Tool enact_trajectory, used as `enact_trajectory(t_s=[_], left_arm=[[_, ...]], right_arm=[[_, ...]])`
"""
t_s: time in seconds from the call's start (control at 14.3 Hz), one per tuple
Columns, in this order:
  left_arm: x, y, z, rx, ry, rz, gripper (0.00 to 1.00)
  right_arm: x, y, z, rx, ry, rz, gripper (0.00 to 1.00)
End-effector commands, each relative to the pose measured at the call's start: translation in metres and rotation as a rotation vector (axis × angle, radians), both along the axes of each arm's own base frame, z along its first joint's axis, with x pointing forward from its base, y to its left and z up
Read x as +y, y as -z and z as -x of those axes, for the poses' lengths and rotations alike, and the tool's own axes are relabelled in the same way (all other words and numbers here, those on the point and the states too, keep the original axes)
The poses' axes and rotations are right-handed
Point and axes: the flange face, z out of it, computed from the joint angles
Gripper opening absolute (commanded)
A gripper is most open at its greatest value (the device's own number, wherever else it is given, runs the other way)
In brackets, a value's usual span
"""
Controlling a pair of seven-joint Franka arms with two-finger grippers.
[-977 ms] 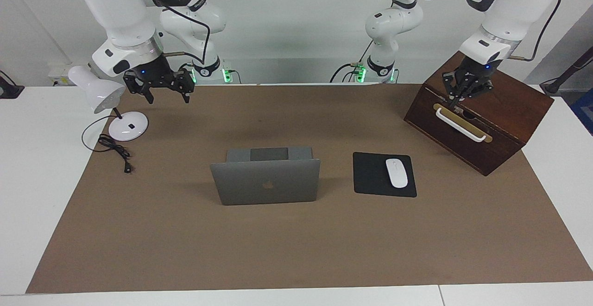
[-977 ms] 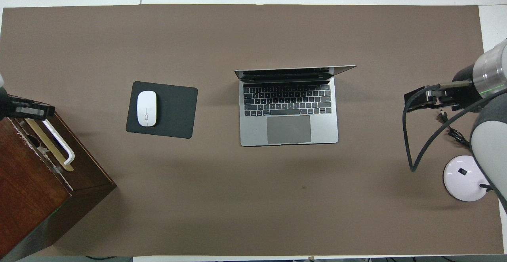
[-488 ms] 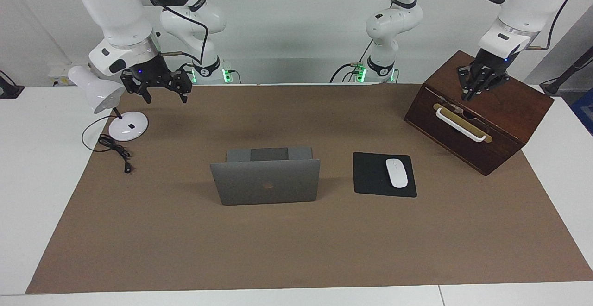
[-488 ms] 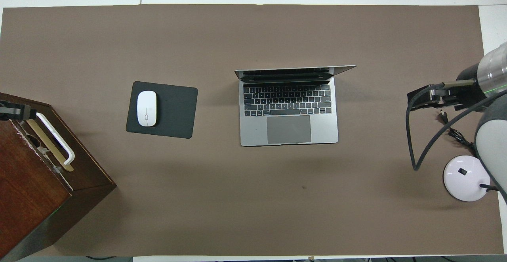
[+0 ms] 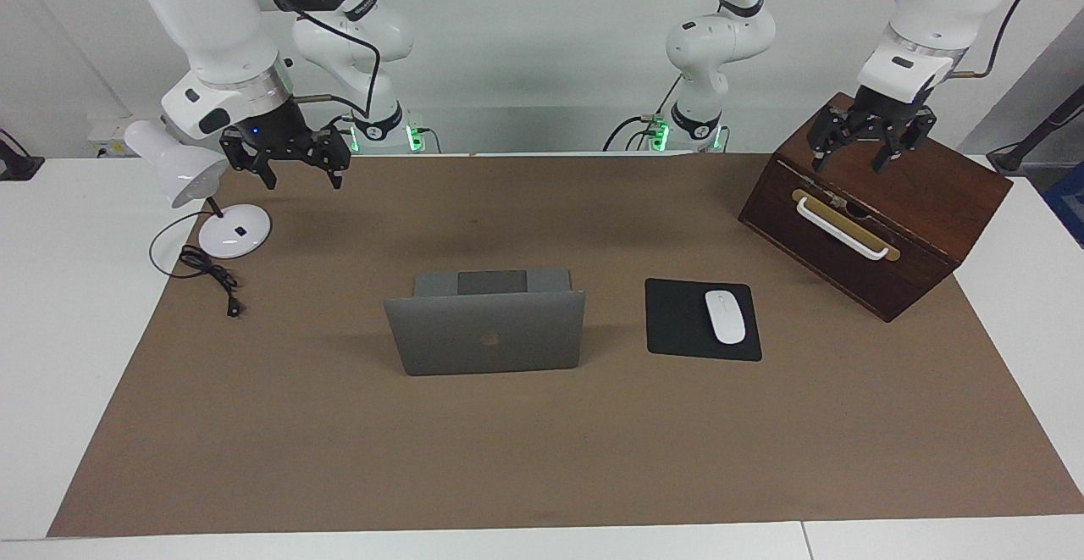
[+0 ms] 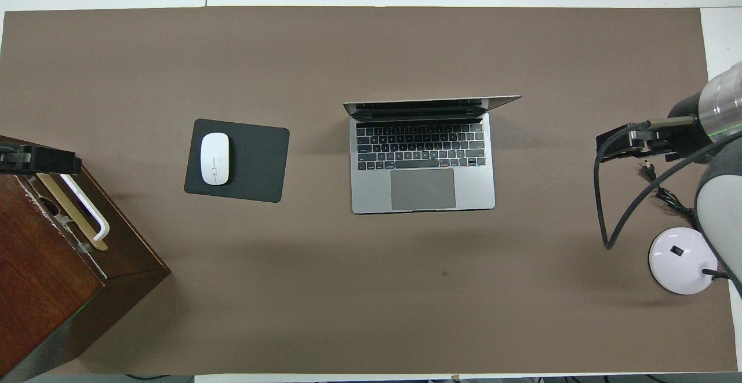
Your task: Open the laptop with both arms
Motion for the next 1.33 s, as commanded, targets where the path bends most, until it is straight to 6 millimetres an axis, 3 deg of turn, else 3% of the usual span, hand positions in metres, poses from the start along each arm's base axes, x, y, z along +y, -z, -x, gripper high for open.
enact_trajectory(t_s=[0.0, 0.56, 0.98, 1.26], left_arm=[[0.014, -0.01, -0.002, 0.009, -0.029, -0.005, 1.0], [0.01, 0.003, -0.008, 0.03, -0.011, 0.004, 1.0], [0.005, 0.03, -0.029, 0.072, -0.012, -0.003, 1.0], [0.001, 0.013, -0.032, 0.031, -0.013, 0.002, 1.0]], right_arm=[[-0.001, -0.003, 0.001, -0.014, 0.021, -0.019, 1.0], [-0.007, -0.003, 0.001, -0.017, 0.032, -0.021, 1.0], [-0.008, -0.004, 0.001, -0.018, 0.032, -0.021, 1.0], [-0.009, -0.003, 0.0, -0.018, 0.035, -0.023, 1.0]])
